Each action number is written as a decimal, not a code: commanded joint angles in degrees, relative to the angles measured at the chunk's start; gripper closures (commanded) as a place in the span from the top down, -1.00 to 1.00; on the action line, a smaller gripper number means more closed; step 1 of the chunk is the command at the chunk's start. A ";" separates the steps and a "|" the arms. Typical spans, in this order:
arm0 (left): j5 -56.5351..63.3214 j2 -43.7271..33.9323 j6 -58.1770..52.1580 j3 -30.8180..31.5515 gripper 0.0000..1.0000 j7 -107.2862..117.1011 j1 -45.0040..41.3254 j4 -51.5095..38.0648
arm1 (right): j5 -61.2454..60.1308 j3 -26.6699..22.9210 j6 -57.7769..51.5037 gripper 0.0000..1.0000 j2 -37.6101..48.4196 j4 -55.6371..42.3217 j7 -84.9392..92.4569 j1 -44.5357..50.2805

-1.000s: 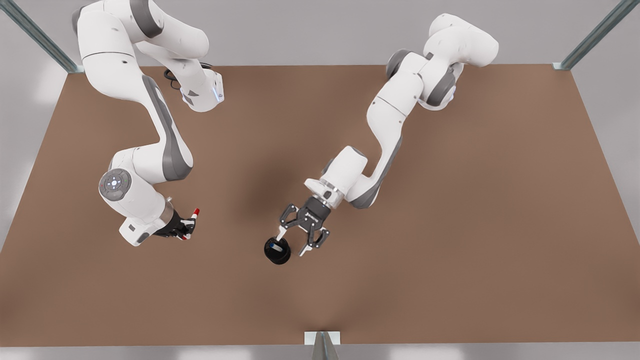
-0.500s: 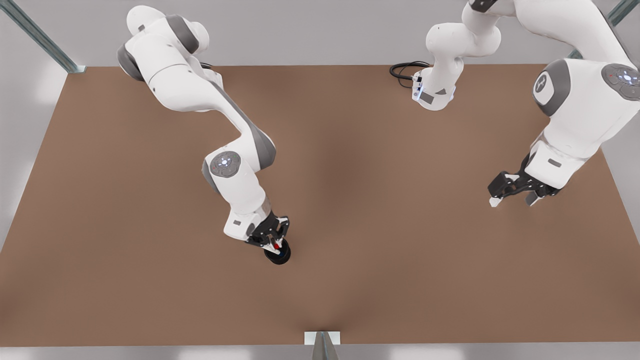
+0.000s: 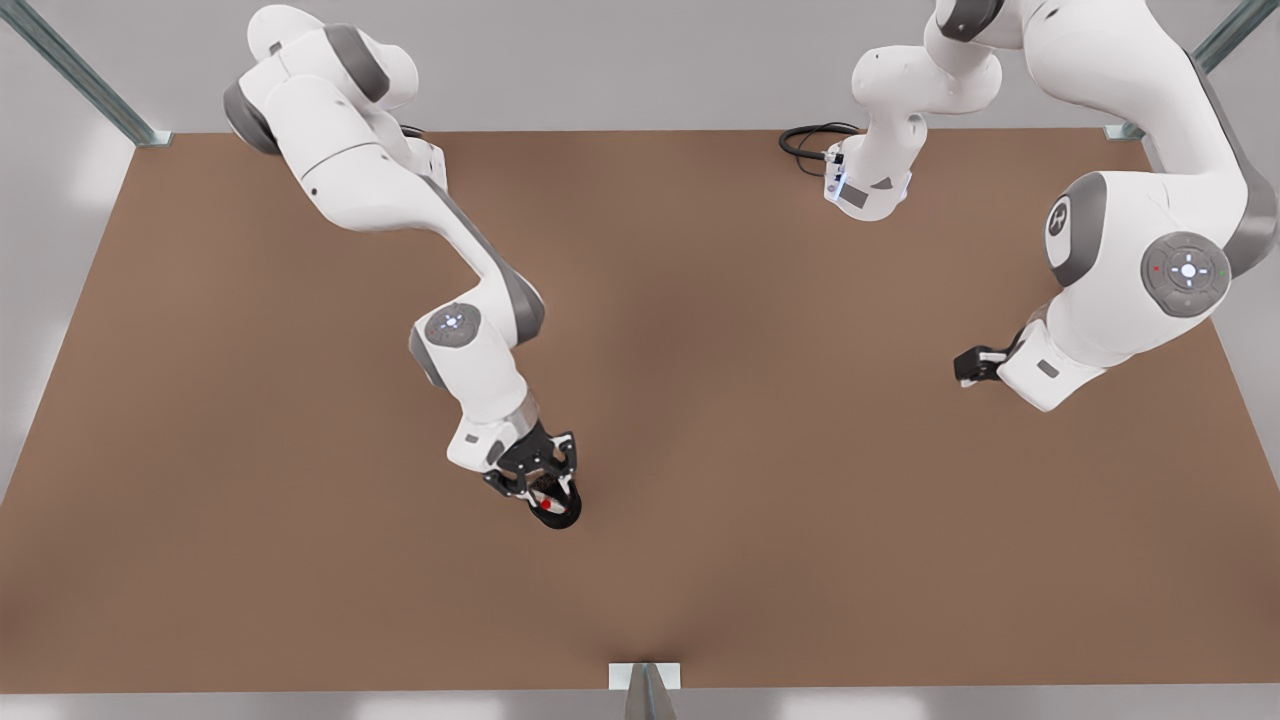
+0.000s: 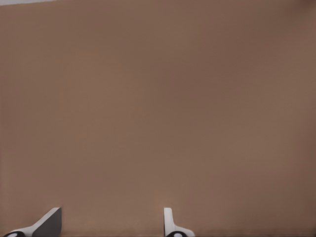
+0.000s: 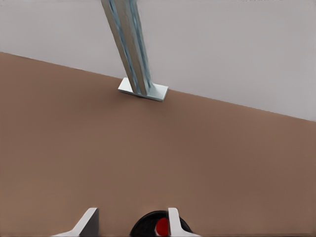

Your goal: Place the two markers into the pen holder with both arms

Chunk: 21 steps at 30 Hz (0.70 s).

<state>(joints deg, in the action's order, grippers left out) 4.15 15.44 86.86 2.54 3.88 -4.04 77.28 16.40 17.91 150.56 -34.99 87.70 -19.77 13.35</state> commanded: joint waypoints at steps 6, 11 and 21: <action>-0.19 -0.15 -4.85 0.27 1.00 -3.88 -0.53 -0.46 | -1.02 0.90 -28.39 1.00 16.62 -0.95 -4.49 -6.66; 0.16 2.22 -3.10 0.45 1.00 -2.82 -1.32 -1.61 | -13.59 -13.52 -49.93 1.00 28.40 2.64 16.43 -10.80; 0.16 3.28 -3.18 0.45 1.00 -2.73 -1.41 -1.61 | -13.50 -12.38 -54.85 1.00 22.25 -5.17 19.86 -12.47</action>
<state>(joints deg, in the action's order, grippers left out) 4.27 18.74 83.73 2.98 1.82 -5.45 75.70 3.18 5.37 101.06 -12.78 82.58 -10.89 1.10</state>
